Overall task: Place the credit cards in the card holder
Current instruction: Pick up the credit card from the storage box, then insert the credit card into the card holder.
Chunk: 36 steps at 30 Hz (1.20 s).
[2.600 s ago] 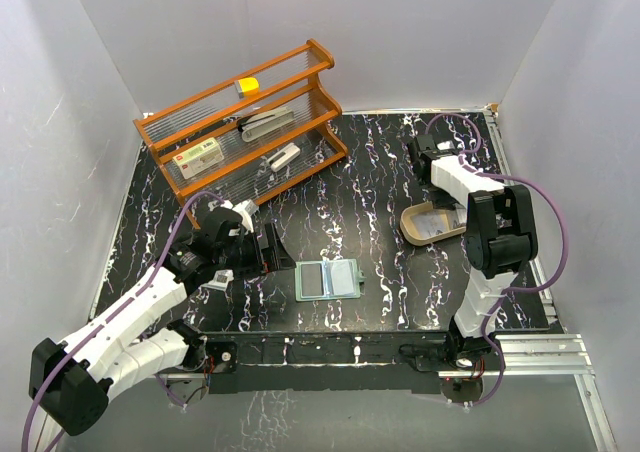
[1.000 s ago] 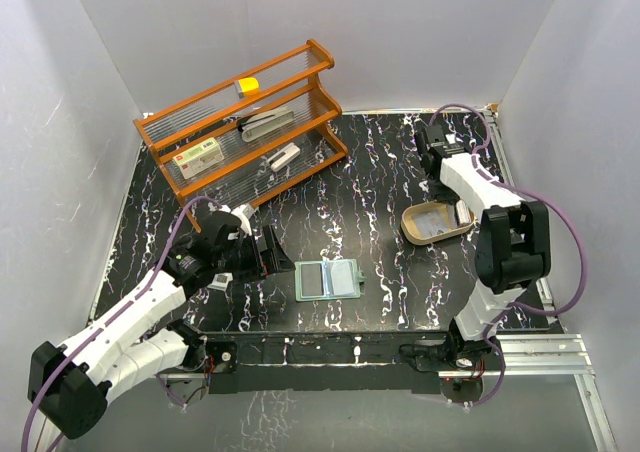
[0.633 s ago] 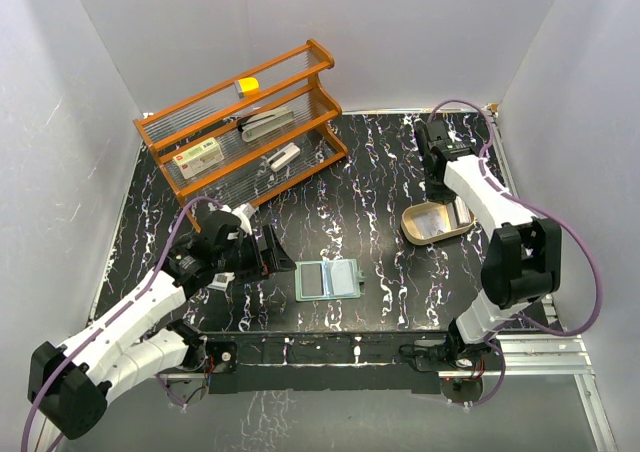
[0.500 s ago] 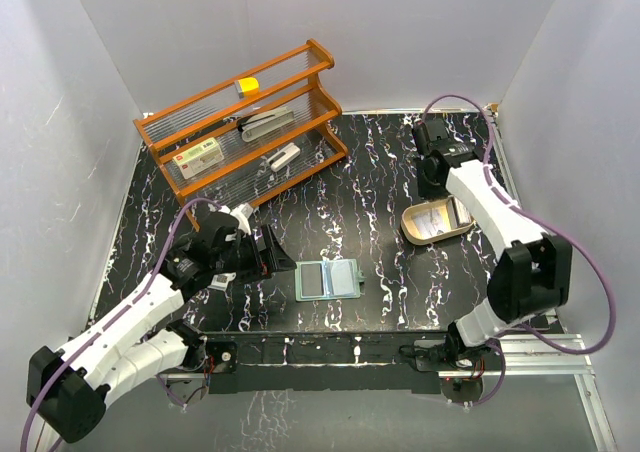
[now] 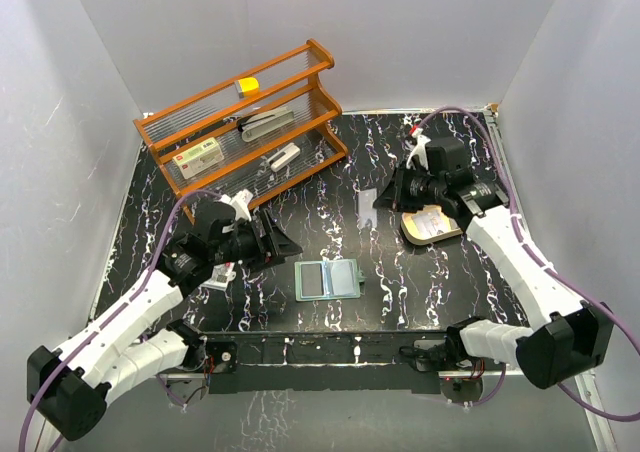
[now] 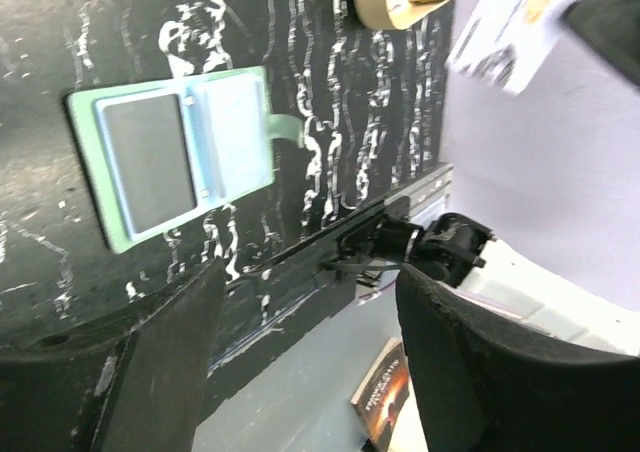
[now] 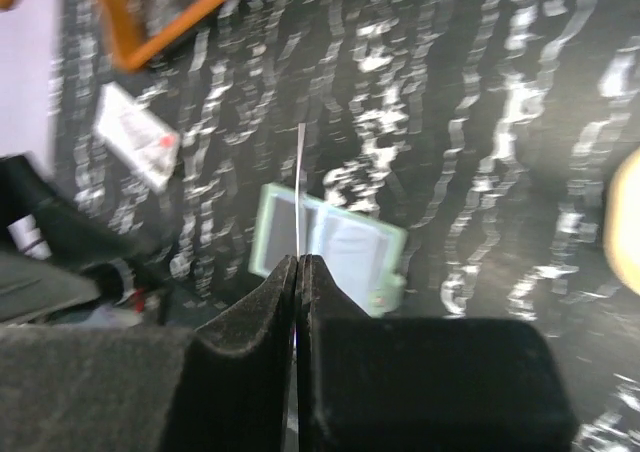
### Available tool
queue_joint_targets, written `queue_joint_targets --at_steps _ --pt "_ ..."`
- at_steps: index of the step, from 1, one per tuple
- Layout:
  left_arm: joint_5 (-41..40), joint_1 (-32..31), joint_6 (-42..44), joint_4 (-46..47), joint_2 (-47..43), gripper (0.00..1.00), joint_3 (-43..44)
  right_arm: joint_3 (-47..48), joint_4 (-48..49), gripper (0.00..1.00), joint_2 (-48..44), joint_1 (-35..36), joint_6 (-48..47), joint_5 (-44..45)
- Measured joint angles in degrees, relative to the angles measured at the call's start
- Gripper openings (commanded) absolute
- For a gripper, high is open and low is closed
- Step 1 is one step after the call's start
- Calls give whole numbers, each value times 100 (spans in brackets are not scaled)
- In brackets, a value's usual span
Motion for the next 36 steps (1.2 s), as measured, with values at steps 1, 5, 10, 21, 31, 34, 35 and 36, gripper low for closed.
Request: queue_joint_targets --at_steps 1,5,10,21,31,34,35,36 --pt "42 0 -83 114 20 62 26 -199 223 0 -109 22 190 -328" --pt "214 0 -455 570 105 53 37 -968 1167 0 -450 162 1056 -1447" --pt "407 0 -918 1172 273 49 35 -1473 2155 0 -656 297 1895 -2350" --pt "990 0 -2238 3375 627 41 -363 -2192 3630 0 -837 306 3119 -3307" --pt "1161 0 -2461 3926 741 33 -365 -2354 4234 0 -837 411 3628 -3451" --pt "1191 0 -2529 4068 750 27 -420 -2444 4400 0 -837 446 3738 -3456" --pt "1204 0 -2555 4127 750 26 -457 -2470 4415 0 -837 450 3751 -3453" --pt "1213 0 -2577 4183 752 24 -494 -2509 4441 0 -837 459 3775 -3456"
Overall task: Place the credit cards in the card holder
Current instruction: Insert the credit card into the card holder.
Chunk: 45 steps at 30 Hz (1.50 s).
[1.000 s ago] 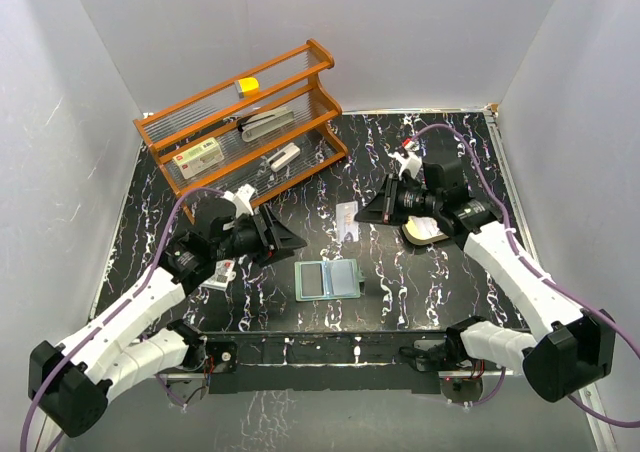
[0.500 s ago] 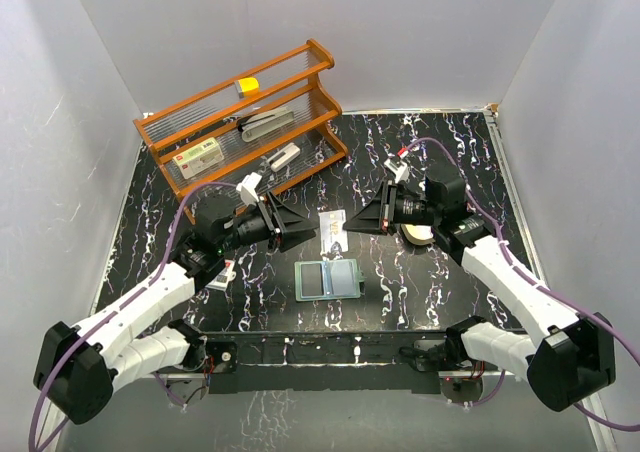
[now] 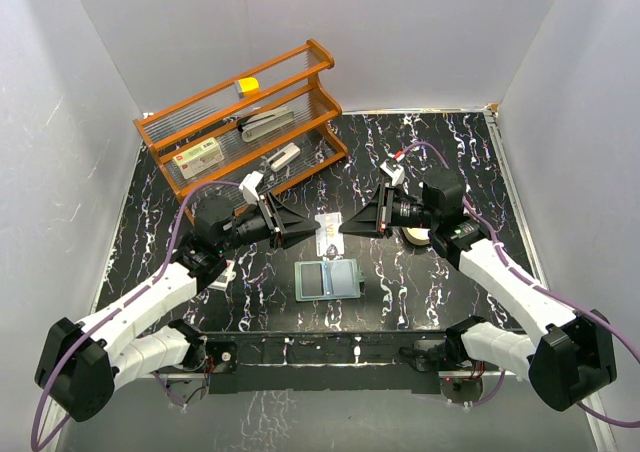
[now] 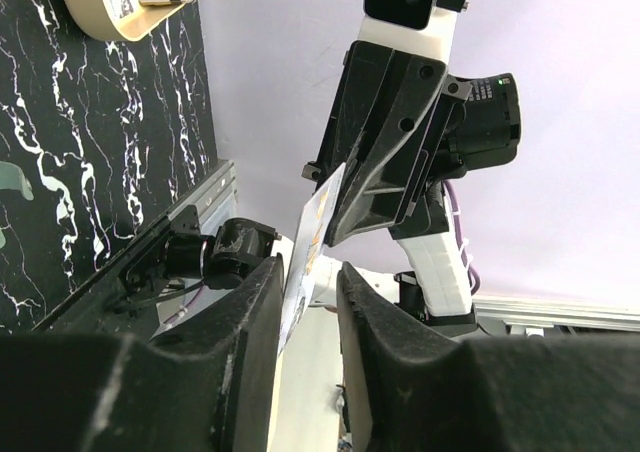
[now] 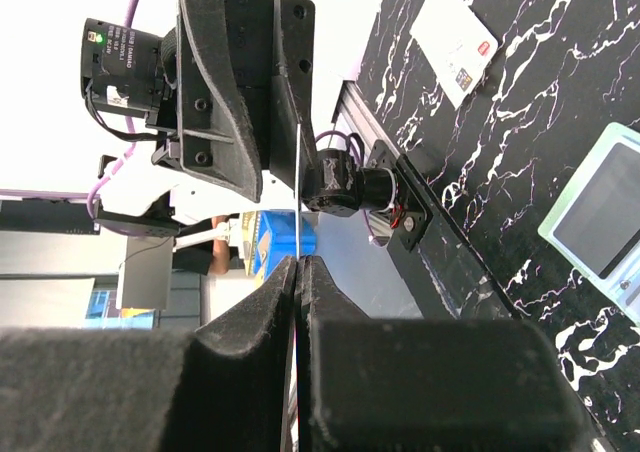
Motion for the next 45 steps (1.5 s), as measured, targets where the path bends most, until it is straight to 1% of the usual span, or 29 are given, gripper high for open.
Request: queue_joint_targets --at_steps 1,4,7,9,14,18,22,26,34,39,45 --pt "9 0 -22 28 0 20 -31 -22 2 0 0 13 13 2" --pt "15 0 -61 33 13 0 -48 -94 39 0 2 28 57 2" --pt "17 0 -57 33 13 0 -48 -122 37 0 2 28 98 4" --pt "17 0 -31 28 13 0 -48 -122 39 5 2 28 105 7" --pt "0 0 83 -57 13 0 -48 -125 -17 21 2 35 48 33" --pt "-70 0 330 -372 4 0 -46 -125 -203 35 4 50 -131 129" --pt "-173 0 656 -813 -4 0 -44 -125 -442 42 9 52 -345 291" --pt "-334 0 1086 -1416 0 0 0 -116 -824 44 42 55 -704 564" --pt "-579 0 1773 -2107 313 0 13 -48 -2269 43 435 55 -1827 1692" --pt "-634 0 2074 -2260 575 0 11 -48 -2741 43 702 74 -2288 2264" --pt "-640 0 2214 -2070 935 0 -98 -48 -2964 43 1104 258 -2682 2813"
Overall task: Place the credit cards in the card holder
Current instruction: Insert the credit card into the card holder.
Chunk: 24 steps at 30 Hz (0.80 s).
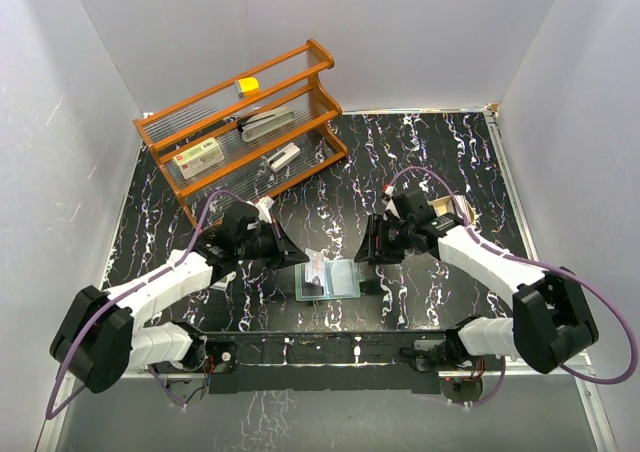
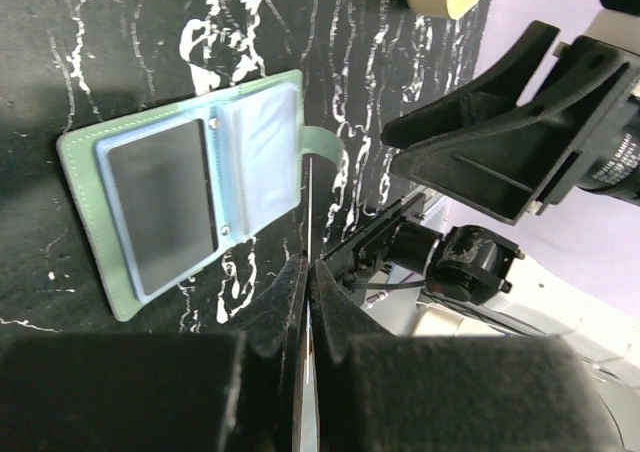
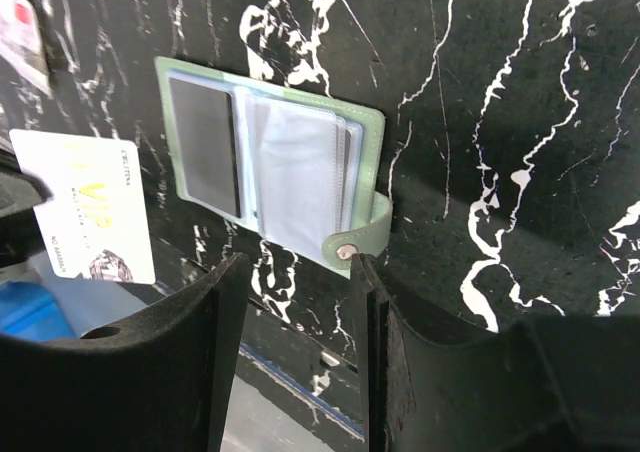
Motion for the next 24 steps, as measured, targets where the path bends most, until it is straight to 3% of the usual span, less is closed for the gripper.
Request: queue_joint_targets --at_steps 18,24 --pt "133 0 -68 1311 1110 0 -527 57 -162 46 769 693 -393 859" --pt "229 0 -144 1574 1309 0 -599 57 -170 39 874 752 -470 994"
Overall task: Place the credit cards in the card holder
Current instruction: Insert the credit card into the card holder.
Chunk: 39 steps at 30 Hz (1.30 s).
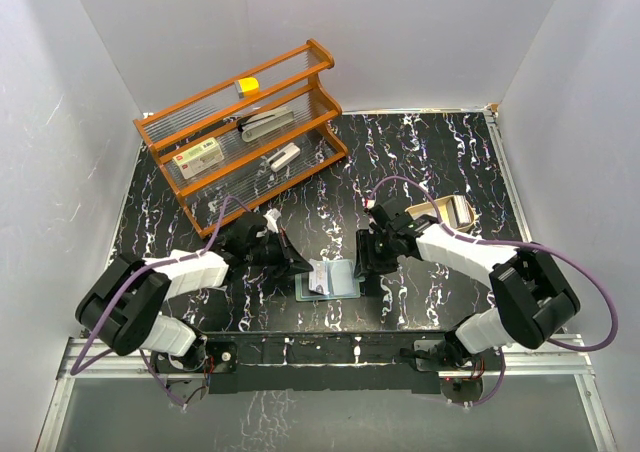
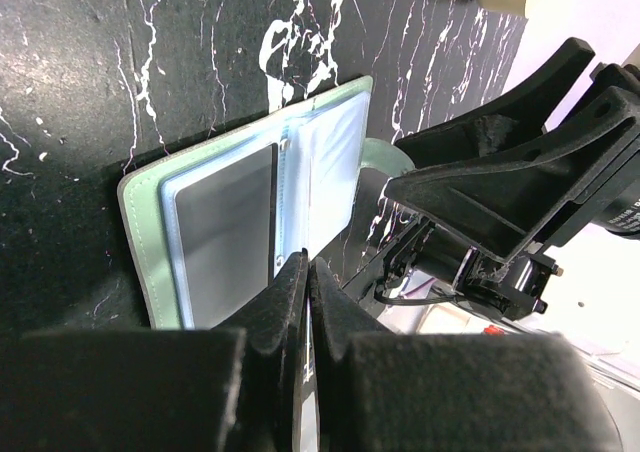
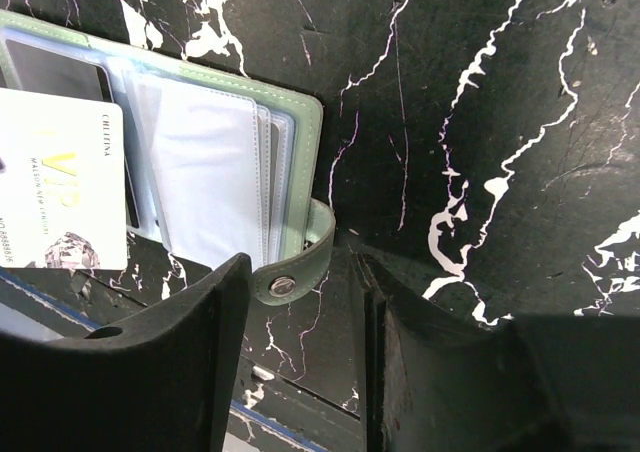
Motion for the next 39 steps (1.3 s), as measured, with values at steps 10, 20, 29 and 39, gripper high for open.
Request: queue_joint_targets --at_steps 10,20,29,39 --pt "140 0 -52 319 197 0 -98 -2 15 30 55 31 -50 136" --pt "223 0 -94 570 304 0 -170 -11 26 27 83 33 -50 144" --pt "293 0 -144 894 505 0 -278 -11 26 25 94 57 -59 142" --pt "273 0 -140 1027 693 0 -286 -17 26 24 94 57 -61 142"
